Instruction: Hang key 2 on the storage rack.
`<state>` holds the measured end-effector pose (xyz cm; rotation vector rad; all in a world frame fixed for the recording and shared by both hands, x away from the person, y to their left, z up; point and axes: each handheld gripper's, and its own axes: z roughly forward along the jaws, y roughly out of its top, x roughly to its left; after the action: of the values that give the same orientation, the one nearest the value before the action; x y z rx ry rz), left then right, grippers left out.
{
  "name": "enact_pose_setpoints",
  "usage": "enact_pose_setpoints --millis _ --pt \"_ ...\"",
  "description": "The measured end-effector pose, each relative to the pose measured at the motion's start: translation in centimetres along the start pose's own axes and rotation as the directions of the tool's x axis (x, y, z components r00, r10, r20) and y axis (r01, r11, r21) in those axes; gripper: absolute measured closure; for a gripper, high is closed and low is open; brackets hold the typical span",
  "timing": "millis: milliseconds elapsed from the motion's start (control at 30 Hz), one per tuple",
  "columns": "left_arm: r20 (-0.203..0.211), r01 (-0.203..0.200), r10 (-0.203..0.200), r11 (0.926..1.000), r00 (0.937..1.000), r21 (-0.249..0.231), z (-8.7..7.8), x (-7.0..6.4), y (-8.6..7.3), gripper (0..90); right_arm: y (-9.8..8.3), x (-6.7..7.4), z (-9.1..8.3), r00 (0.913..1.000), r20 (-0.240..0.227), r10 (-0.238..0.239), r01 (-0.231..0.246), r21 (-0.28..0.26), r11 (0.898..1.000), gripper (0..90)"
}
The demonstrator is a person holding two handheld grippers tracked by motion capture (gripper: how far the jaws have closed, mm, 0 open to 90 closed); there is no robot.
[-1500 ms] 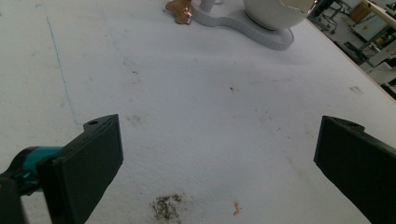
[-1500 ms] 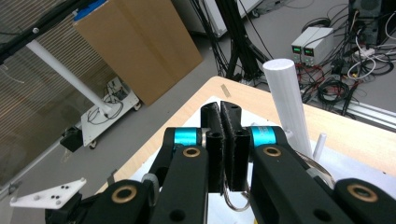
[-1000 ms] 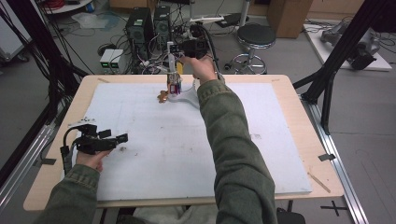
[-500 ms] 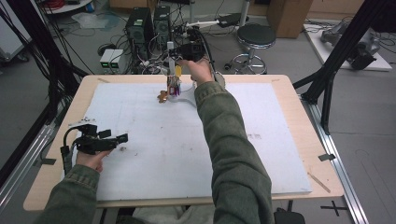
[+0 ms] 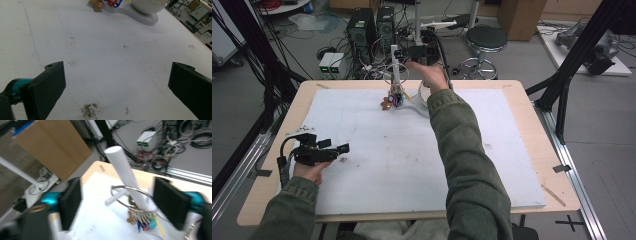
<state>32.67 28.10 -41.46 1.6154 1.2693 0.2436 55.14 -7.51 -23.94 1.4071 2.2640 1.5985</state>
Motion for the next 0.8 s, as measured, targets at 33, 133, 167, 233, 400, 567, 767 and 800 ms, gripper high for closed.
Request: enact_pose_setpoints --millis 33,133,167,233,400,567,767,800 --pt "-0.001 -0.001 0.001 1.0000 1.0000 0.001 0.0 0.0 0.0 1.7 0.0 -0.1 -0.3 0.9999 0.011 -0.001 0.001 -0.001 1.000 10.6" --pt "-0.003 -0.001 0.001 1.0000 1.0000 0.000 0.0 0.0 0.0 1.7 0.1 -0.3 -1.2 0.9999 0.012 -0.008 0.008 0.002 1.000 9.6" --pt "-0.003 -0.001 0.001 1.0000 1.0000 0.003 0.0 0.0 0.0 1.7 0.1 -0.4 -1.6 0.9999 0.010 -0.014 0.014 0.002 1.000 6.8" --pt "-0.005 -0.003 0.003 1.0000 1.0000 0.005 0.1 0.0 0.0 1.7 0.0 -0.4 -2.0 0.9995 0.009 -0.031 0.031 0.012 0.999 2.1" --pt "-0.007 -0.008 0.008 0.9999 0.9999 0.009 0.2 -0.1 -0.1 1.7 -0.6 -0.7 -3.0 0.9991 -0.003 -0.043 0.043 0.032 0.999 2.1" --pt "-0.012 -0.006 0.006 1.0000 0.9999 0.003 0.1 -0.1 -0.1 1.7 -1.5 -1.2 -3.8 0.9968 0.047 -0.065 0.061 0.084 0.995 2.0" --pt "-0.021 -0.017 0.017 0.9998 0.9996 0.009 0.1 -0.2 -0.1 1.7 -2.3 -1.7 -4.9 0.9949 0.064 -0.078 0.073 0.081 0.994 1.9" --pt "-0.021 -0.019 0.019 0.9998 0.9996 0.010 0.1 -0.2 -0.1 1.7 -2.4 -1.8 -5.1 0.9951 0.063 -0.076 0.071 0.084 0.994 1.9"
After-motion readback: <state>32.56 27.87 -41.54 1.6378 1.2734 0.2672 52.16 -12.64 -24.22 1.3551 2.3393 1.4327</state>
